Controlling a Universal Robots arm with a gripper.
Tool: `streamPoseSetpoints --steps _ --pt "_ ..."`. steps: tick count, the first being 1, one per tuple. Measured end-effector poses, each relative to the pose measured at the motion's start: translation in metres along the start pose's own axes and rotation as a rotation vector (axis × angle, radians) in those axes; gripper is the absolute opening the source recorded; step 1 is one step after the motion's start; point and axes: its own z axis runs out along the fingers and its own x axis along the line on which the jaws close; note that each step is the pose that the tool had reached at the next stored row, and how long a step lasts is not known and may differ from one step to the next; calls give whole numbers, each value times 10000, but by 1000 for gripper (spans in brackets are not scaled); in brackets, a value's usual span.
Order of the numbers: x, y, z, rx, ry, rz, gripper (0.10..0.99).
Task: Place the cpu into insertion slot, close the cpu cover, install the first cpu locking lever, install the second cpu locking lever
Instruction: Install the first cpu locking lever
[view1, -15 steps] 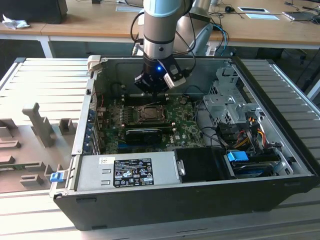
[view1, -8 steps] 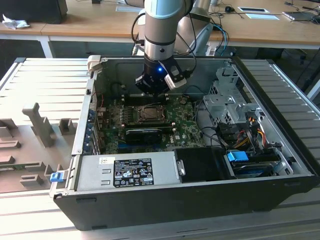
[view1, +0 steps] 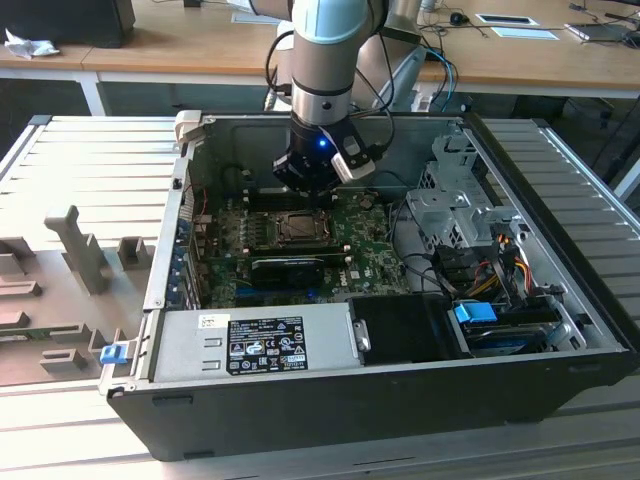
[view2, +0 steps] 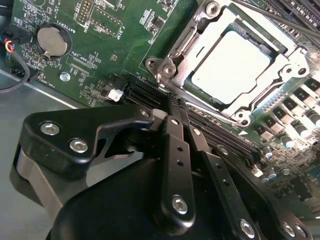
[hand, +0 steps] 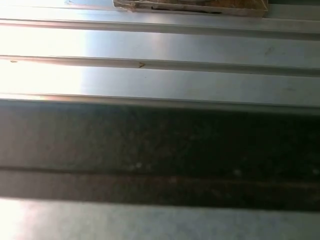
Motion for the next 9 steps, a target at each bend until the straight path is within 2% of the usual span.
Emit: streamPoseSetpoints --steps 9 --pt "-3 -4 40 31 1 -2 106"
